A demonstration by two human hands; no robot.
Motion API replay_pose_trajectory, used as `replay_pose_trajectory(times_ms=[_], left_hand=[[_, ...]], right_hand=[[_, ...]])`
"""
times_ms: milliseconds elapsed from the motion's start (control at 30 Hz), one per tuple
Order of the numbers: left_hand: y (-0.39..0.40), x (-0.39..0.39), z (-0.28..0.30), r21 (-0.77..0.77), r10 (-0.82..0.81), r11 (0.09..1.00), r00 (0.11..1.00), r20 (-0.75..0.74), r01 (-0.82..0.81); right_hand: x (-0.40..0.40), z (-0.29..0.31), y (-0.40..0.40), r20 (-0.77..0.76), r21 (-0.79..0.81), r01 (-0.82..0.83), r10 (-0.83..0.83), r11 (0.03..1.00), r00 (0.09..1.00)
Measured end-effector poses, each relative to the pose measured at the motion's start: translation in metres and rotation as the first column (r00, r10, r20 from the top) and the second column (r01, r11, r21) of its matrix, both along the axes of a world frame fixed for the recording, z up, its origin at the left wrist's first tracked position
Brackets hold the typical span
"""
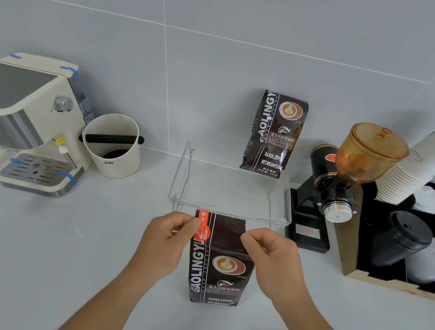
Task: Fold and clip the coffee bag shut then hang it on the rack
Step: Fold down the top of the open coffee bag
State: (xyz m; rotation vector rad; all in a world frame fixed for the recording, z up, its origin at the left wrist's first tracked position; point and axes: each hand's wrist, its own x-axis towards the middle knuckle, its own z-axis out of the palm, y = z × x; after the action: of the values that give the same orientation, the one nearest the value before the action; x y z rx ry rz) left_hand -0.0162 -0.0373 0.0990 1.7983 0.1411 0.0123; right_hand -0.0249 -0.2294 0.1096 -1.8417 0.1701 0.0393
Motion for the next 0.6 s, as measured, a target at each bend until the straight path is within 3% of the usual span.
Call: replay_pose_trajectory(times_ms=[233,400,600], left_hand=[[0.005,0.002,0.002,-0.050,-0.043,0.998,0.996,-0.076,0.039],[0.007,0.001,0.009,-0.061,-0.041,0.997,0.998,-0.037,0.038],[0.008,-0.003,0.012,0.317,-0.206,0.936,0.967,0.148,0.151]], right_hand=[[0.001,0.000,-0.003,0.001,0.049,-0.018,0.018,0.999,1.000],[0.000,0.004,-0.003,0.011,0.074,0.025,-0.026,0.997,1.000],[-0.004,0.004,0.004,0.098,-0.123,-0.028,0.040,0.992,0.994]])
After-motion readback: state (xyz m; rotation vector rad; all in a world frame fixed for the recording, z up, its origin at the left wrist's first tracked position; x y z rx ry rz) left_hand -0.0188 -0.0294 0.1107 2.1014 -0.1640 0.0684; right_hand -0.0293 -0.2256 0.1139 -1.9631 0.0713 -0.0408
